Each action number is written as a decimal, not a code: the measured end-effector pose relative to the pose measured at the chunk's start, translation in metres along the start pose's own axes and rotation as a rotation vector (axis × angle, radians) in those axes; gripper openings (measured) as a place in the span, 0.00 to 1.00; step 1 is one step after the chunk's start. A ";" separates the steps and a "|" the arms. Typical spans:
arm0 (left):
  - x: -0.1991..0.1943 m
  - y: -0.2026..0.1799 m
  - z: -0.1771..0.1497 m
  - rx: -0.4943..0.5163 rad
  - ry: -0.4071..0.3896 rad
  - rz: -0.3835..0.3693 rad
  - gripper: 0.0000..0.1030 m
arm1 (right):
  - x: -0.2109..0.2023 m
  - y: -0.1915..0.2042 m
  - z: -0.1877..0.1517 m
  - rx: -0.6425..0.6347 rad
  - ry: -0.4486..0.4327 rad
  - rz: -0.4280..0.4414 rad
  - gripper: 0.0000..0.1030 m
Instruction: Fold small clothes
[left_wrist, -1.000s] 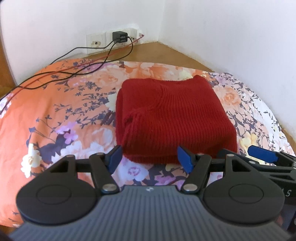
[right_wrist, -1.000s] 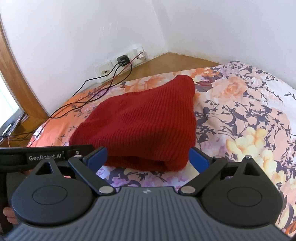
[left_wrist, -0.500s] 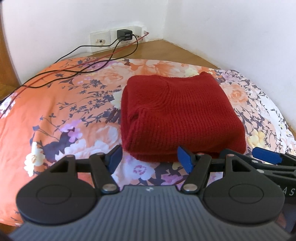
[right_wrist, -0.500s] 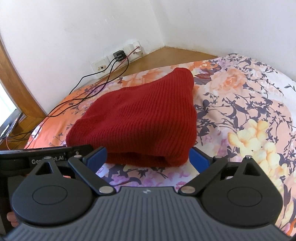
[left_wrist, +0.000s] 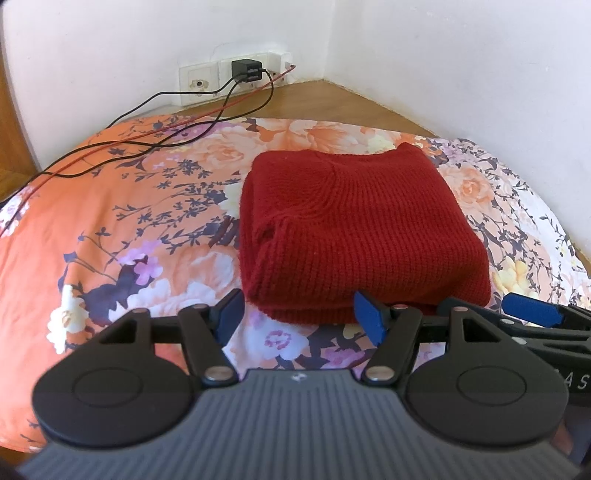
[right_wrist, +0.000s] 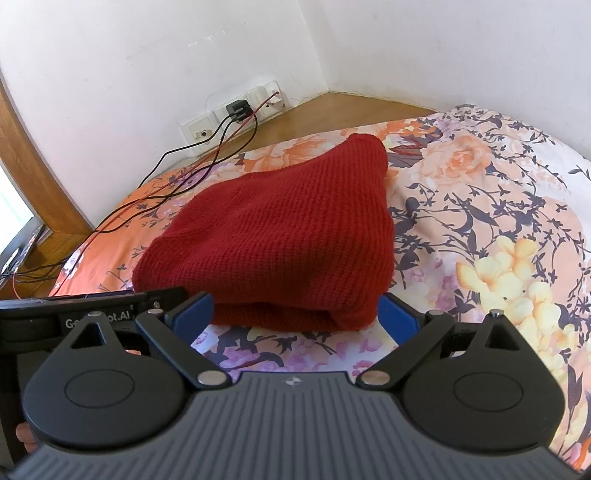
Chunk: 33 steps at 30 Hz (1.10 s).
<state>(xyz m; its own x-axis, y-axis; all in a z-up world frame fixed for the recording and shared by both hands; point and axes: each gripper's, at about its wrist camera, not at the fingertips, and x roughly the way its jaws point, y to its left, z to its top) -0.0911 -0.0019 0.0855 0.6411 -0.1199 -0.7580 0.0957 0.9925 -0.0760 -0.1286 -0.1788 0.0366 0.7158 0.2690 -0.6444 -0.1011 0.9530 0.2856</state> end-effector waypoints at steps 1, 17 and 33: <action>0.000 0.000 0.000 -0.001 0.002 0.000 0.66 | 0.000 0.000 0.000 -0.001 0.000 0.000 0.96; 0.001 0.001 -0.002 0.002 0.012 0.002 0.66 | 0.000 0.001 -0.001 -0.003 0.000 0.000 0.96; 0.002 0.000 -0.001 0.002 0.012 0.001 0.66 | 0.000 0.002 -0.001 -0.003 -0.001 -0.001 0.96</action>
<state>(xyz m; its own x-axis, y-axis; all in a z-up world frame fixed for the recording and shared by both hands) -0.0909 -0.0022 0.0835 0.6321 -0.1189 -0.7657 0.0967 0.9925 -0.0743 -0.1293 -0.1768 0.0367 0.7164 0.2682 -0.6440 -0.1027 0.9536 0.2829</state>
